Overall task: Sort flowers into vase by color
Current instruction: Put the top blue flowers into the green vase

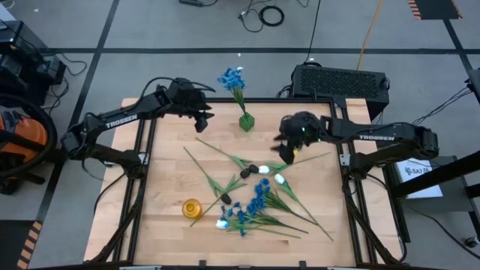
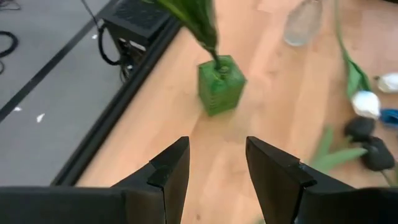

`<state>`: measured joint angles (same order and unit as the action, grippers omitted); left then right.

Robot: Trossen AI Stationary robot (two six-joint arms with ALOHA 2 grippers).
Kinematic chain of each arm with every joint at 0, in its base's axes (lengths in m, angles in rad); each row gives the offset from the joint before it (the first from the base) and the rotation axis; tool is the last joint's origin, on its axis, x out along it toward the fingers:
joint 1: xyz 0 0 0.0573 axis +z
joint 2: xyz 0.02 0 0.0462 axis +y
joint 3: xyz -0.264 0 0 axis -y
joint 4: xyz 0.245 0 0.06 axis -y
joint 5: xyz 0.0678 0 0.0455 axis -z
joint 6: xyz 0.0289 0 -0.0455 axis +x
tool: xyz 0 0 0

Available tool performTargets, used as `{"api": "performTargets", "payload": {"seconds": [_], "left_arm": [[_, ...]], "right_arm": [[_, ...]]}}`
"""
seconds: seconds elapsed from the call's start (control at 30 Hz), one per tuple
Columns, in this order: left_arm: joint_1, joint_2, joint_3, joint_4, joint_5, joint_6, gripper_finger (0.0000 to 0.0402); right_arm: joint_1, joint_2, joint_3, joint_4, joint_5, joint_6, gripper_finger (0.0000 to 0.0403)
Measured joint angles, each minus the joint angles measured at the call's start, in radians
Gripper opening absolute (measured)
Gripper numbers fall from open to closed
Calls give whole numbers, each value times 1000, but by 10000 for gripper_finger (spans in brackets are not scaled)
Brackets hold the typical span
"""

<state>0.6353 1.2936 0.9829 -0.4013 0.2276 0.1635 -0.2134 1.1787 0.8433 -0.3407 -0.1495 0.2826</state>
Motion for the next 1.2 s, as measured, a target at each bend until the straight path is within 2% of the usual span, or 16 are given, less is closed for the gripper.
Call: {"api": "performTargets", "payload": {"seconds": [0.07, 0.17, 0.27, 0.4, 0.57, 0.73, 0.97, 1.2], "left_arm": [[-24, -4, 0, -11, 3, 0, 163], [-60, -4, 0, -10, 5, 1, 163], [-94, -3, 0, -8, 5, 5, 163], [-139, -2, 0, -5, 5, 3, 163], [-188, -2, 0, 2, 5, 3, 163], [-226, -2, 0, 31, 4, -1, 163], [-287, -2, 0, 60, 5, -27, 164], [-354, -2, 0, 59, 4, -50, 164]], "right_arm": [[77, -17, 0, -10, -38, 54, 212], [212, -31, 0, -62, -28, 131, 212], [368, -24, 0, -143, 47, 204, 212], [536, 10, 0, -254, 214, 325, 212], [663, 74, 0, -282, 254, 475, 212], [726, 191, 0, -232, 284, 541, 212], [729, 390, 0, -171, 277, 567, 213], [710, 464, 0, -92, 261, 568, 213]]}}
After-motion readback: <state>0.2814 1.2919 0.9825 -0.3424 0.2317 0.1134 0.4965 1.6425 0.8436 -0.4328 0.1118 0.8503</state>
